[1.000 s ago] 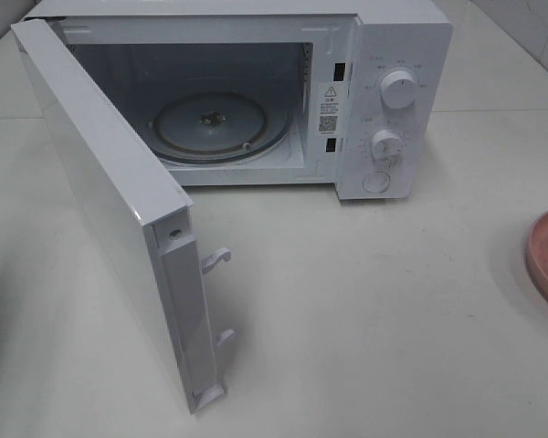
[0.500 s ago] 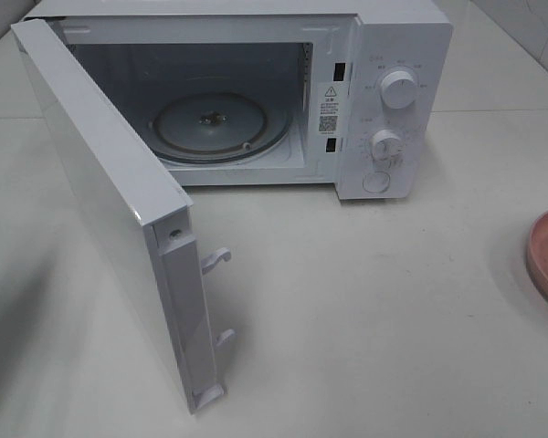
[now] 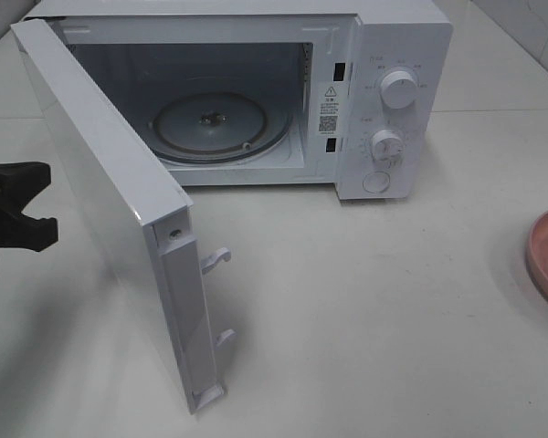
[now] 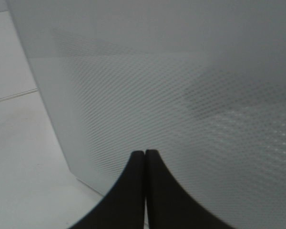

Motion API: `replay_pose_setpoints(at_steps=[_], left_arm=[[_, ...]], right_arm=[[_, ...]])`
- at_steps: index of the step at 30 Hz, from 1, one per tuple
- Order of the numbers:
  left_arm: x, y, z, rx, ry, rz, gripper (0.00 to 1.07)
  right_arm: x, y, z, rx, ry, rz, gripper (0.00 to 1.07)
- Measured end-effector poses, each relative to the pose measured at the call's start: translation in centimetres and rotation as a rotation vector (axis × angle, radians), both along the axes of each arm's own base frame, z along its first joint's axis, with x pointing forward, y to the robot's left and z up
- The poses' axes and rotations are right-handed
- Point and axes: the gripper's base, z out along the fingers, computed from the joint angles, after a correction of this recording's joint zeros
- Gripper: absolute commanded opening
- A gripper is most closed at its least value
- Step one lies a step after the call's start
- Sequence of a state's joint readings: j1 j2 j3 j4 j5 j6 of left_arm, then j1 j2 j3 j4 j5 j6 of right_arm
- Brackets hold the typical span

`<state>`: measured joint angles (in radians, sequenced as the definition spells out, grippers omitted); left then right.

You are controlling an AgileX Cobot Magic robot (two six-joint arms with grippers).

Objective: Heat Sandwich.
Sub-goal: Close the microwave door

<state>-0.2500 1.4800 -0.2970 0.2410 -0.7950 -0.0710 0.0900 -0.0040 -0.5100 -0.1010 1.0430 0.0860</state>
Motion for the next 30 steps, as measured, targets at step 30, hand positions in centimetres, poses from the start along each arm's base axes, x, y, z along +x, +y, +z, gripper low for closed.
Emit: replay_pose_setpoints(at_steps=[30], left_arm=[[3.0, -10.6, -0.4, -0.089, 0.002, -0.123, 0.00]], right_arm=[[0.0, 0.0, 0.0, 0.001, 0.000, 0.001, 0.75]])
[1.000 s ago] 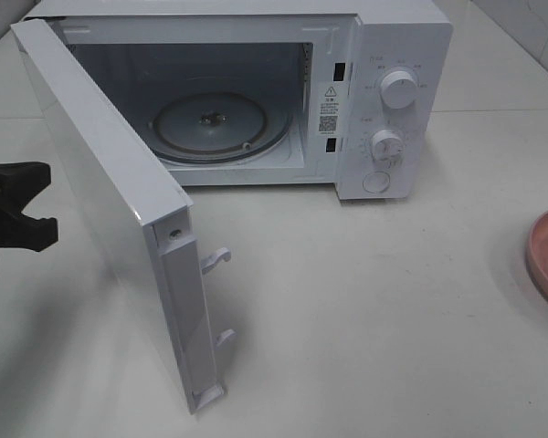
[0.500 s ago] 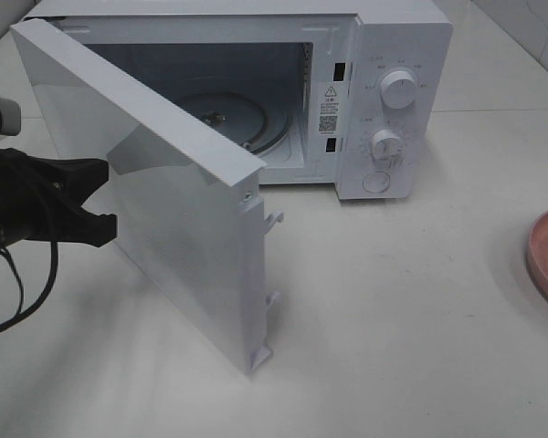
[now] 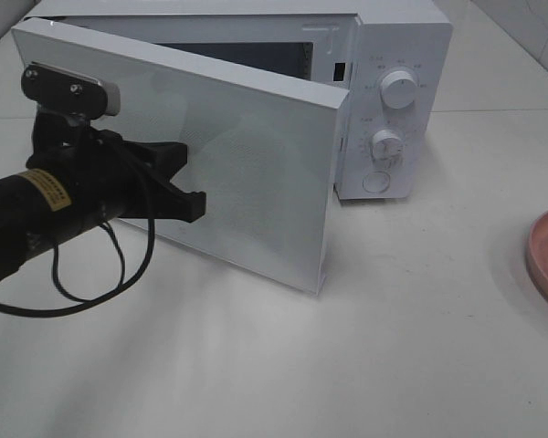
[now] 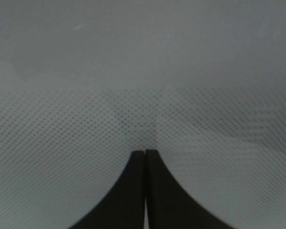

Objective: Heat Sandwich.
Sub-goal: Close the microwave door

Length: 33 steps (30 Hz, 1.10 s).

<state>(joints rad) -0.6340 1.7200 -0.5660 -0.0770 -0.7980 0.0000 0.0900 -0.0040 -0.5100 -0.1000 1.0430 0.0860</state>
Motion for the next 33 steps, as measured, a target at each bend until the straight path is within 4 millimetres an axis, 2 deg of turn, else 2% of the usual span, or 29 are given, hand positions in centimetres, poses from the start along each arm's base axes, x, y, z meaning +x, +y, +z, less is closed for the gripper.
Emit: replay_pose_setpoints(at_steps=[2, 5, 6, 12, 24, 33], left_arm=[[0.6, -1.3, 0.0, -0.005, -0.004, -0.014, 0.00], [1.0, -2.2, 0.0, -0.005, 0.003, -0.023, 0.00], [1.5, -3.1, 0.0, -0.004, 0.012, -0.035, 0.00], [3.1, -5.4, 0.4, -0.030, -0.008, -0.046, 0.00], [6.7, -8.5, 0.5, -0.039, 0.005, -0.046, 0.00], [7.9, -10.5, -0.1, -0.003, 0.041, -0.075, 0.00]], right_arm=[[0.0, 0.0, 0.0, 0.000, 0.000, 0.000, 0.75], [0.0, 0.0, 0.0, 0.000, 0.000, 0.000, 0.75], [0.0, 0.0, 0.0, 0.000, 0.000, 0.000, 0.75], [0.0, 0.0, 0.0, 0.000, 0.000, 0.000, 0.75], [0.0, 0.0, 0.0, 0.000, 0.000, 0.000, 0.75], [0.0, 0.0, 0.0, 0.002, 0.000, 0.001, 0.75]])
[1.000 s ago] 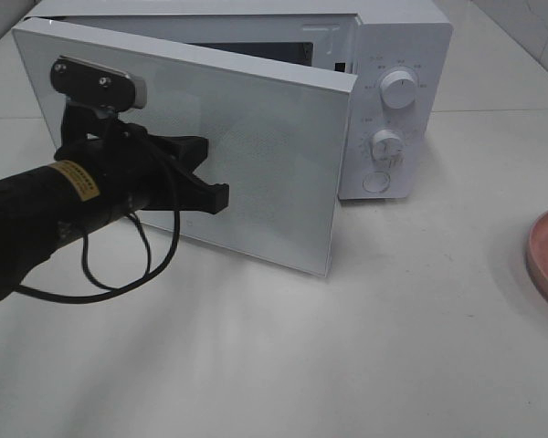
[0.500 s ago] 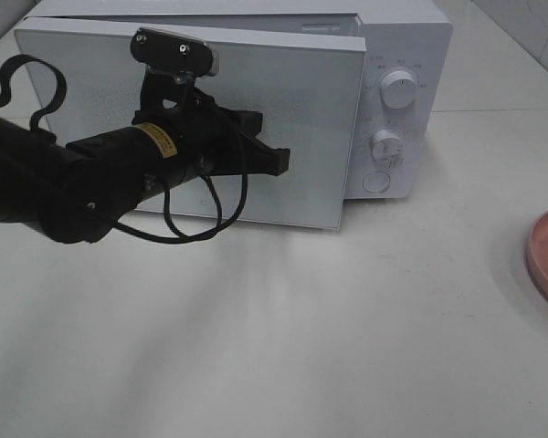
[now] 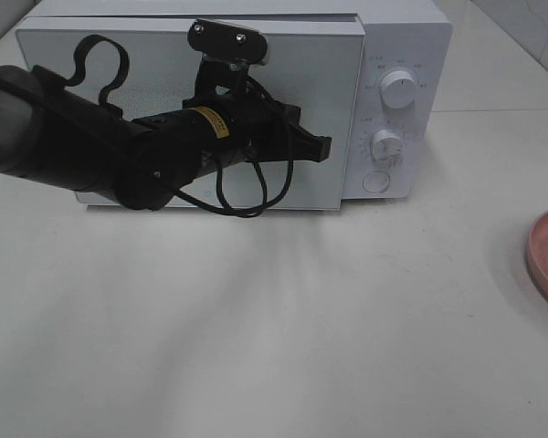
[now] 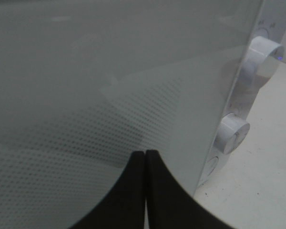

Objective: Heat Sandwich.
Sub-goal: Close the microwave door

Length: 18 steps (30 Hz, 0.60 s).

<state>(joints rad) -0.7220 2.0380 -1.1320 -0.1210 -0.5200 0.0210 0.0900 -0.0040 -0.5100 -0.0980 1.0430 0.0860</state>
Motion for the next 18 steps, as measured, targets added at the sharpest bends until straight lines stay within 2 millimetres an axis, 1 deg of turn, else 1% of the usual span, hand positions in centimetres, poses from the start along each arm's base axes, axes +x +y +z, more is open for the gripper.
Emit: replay_pose_setpoints(at_steps=[3, 6, 8, 9, 12, 18], left_arm=[[0.2, -0.5, -0.1, 0.013, 0.001, -0.006, 0.00], [1.1, -1.0, 0.0, 0.036, 0.005, 0.013, 0.00], [1.2, -1.1, -0.1, 0.039, 0.014, 0.020, 0.00], [1.7, -1.3, -0.1, 0.042, 0.018, 0.033, 0.00], [2.1, -1.9, -0.5, 0.077, 0.041, 0.018, 0.00], [2.2, -2.1, -0.5, 0.086, 0.060, 0.013, 0.00]], right_arm=[[0.0, 0.0, 0.0, 0.000, 0.000, 0.000, 0.75], [0.0, 0.0, 0.0, 0.000, 0.000, 0.000, 0.75], [0.0, 0.0, 0.0, 0.000, 0.000, 0.000, 0.75], [0.0, 0.0, 0.0, 0.000, 0.000, 0.000, 0.75], [0.0, 0.0, 0.0, 0.001, 0.000, 0.001, 0.75], [0.0, 0.0, 0.0, 0.001, 0.000, 0.001, 0.75]])
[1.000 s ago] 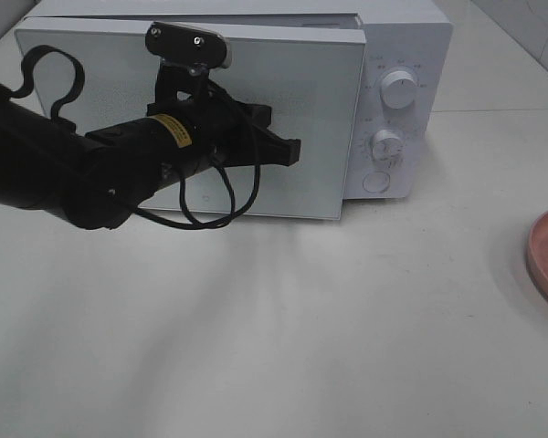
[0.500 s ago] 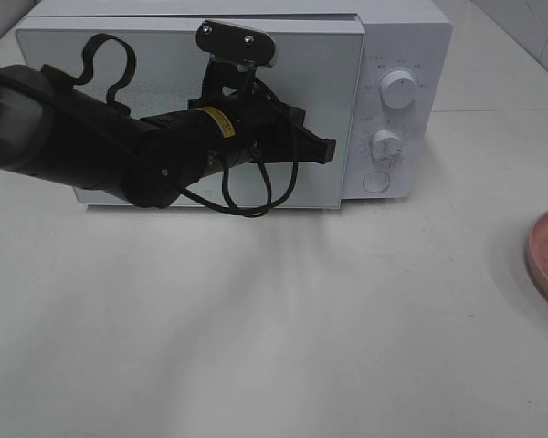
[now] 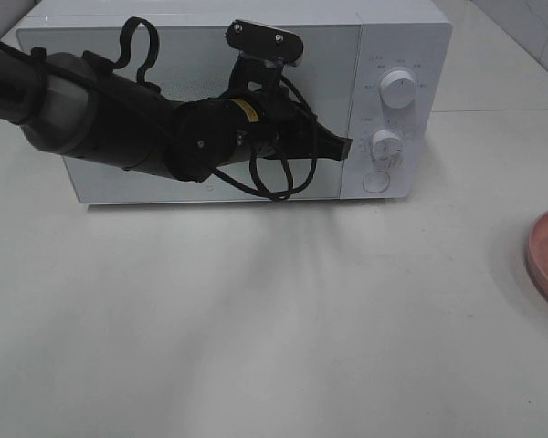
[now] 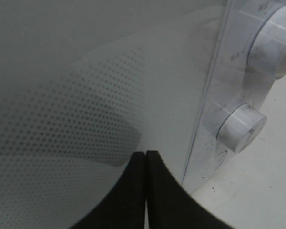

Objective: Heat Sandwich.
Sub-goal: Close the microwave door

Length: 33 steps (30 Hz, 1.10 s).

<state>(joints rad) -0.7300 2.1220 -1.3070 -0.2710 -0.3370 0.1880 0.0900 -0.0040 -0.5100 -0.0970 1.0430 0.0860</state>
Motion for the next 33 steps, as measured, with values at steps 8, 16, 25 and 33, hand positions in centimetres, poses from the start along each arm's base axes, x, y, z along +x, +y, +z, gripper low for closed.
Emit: replay_pose_setpoints(at_steps=[8, 16, 25, 33], left_arm=[[0.0, 0.0, 0.0, -0.001, 0.004, 0.002, 0.00], [-0.1, -0.1, 0.0, -0.003, 0.005, 0.001, 0.00], [-0.9, 0.0, 0.4, -0.036, -0.022, 0.014, 0.00], [-3.9, 1.2, 0.6, -0.023, -0.003, 0.003, 0.00]], right_arm=[[0.0, 0.0, 0.0, 0.000, 0.000, 0.000, 0.75], [0.0, 0.0, 0.0, 0.000, 0.000, 0.000, 0.75], [0.0, 0.0, 0.0, 0.000, 0.000, 0.000, 0.75], [0.0, 0.0, 0.0, 0.000, 0.000, 0.000, 0.75]])
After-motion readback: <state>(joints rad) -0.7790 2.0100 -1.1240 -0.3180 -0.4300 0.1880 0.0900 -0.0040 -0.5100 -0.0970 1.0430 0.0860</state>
